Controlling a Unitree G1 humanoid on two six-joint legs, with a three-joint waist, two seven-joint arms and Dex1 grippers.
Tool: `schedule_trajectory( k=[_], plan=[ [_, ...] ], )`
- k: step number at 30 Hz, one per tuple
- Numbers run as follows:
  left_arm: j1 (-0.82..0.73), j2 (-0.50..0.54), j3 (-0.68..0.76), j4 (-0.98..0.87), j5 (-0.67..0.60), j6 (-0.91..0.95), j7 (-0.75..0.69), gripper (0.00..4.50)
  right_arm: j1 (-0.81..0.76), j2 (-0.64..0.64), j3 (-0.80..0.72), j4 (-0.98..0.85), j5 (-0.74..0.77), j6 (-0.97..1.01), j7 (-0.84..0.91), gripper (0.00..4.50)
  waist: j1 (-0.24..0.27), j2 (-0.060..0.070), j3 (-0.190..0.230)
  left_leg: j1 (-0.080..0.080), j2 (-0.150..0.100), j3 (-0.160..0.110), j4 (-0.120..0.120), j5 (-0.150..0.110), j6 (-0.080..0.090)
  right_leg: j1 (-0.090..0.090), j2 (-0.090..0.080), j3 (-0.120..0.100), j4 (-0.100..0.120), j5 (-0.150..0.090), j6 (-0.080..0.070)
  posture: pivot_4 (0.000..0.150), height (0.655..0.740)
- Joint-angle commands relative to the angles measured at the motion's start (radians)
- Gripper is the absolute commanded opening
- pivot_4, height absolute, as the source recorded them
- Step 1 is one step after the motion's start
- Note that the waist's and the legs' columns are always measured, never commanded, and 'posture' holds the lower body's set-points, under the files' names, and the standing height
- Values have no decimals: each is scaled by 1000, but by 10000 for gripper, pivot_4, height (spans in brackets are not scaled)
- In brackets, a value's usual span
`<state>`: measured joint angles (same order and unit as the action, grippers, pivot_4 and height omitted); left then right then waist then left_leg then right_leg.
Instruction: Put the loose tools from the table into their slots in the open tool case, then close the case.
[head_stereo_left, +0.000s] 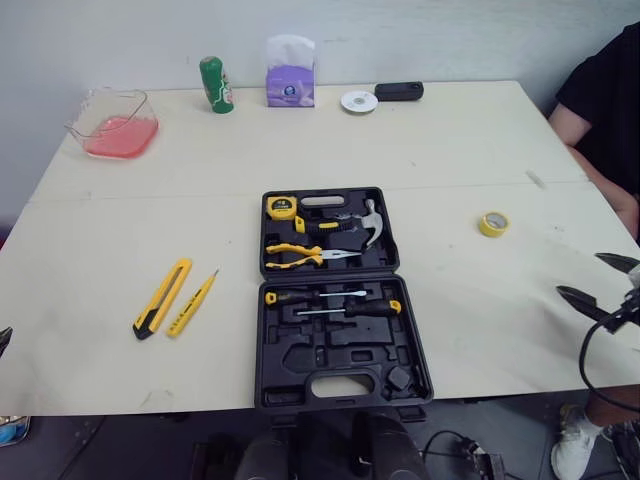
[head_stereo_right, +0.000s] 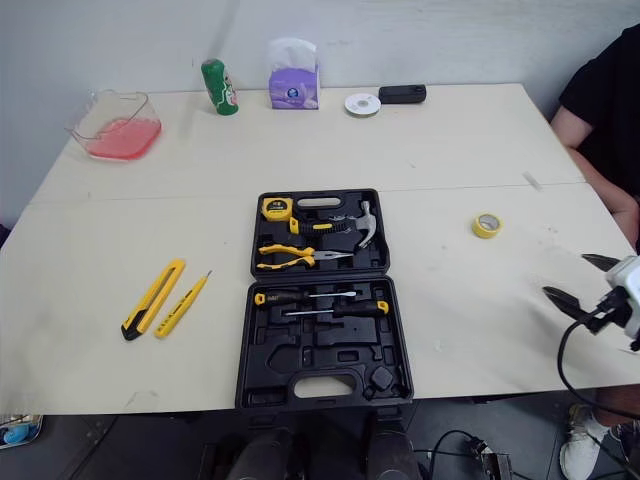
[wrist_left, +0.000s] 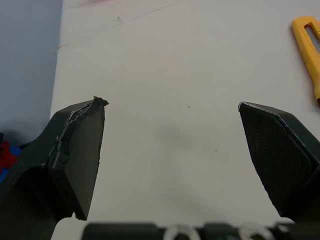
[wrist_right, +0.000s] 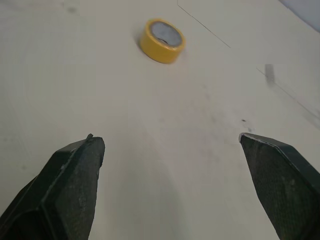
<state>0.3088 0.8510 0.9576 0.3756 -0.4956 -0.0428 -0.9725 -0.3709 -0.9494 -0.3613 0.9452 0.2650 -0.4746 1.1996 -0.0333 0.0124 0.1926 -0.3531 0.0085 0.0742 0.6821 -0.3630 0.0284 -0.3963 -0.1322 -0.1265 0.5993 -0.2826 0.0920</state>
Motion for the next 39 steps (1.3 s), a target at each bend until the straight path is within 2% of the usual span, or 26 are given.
schedule_trajectory(
  k=[1,3,7,12,17,21,26,30,39],
  plan=[
    [-3,29,-18,-87,-29,55,-8,45000,-46,16,7,-123,66,114,38,44715,2,0,0,0,0,0,0,0,0,0,0,0,0,0,0,1500,7400],
    [-3,30,-31,-130,-30,91,-1,45000,-61,37,16,-194,89,186,46,44715,3,0,0,0,0,0,0,0,0,-1,0,1,2,0,0,1500,7400],
    [33,16,-59,-358,-96,290,39,45000,-68,128,16,-475,256,422,39,44715,5,0,0,-1,1,0,0,0,0,-1,0,1,4,0,0,1500,7400],
    [34,14,-70,-579,-123,544,207,45000,-30,172,56,-676,291,453,92,44715,10,0,0,-1,1,0,0,0,0,-1,1,1,3,0,0,1500,7400],
    [52,38,-136,-802,-187,774,272,45000,-23,202,116,-770,290,378,196,44715,8,0,0,-1,1,0,0,0,0,1,1,1,3,0,0,1500,7400],
    [-34,35,-238,-990,-261,1026,471,45000,-18,226,168,-886,333,430,229,44715,10,0,0,0,1,0,0,0,0,0,1,1,4,0,0,1500,7400],
    [-125,-10,-325,-1080,-274,1164,611,45000,-7,235,194,-928,323,431,222,44715,11,0,0,0,0,-1,0,1,-1,0,2,1,5,0,0,1500,7400],
    [-174,-68,-398,-1097,-239,1205,702,45000,3,239,215,-1004,358,496,209,44715,10,0,0,0,0,-1,1,2,-1,0,2,1,5,0,0,1500,7400],
    [-237,-128,-489,-1077,-190,1205,745,45000,57,266,243,-1156,397,555,186,44715,32,-1,0,0,0,0,2,3,-1,0,3,2,5,0,0,1500,7400]
  ],
)
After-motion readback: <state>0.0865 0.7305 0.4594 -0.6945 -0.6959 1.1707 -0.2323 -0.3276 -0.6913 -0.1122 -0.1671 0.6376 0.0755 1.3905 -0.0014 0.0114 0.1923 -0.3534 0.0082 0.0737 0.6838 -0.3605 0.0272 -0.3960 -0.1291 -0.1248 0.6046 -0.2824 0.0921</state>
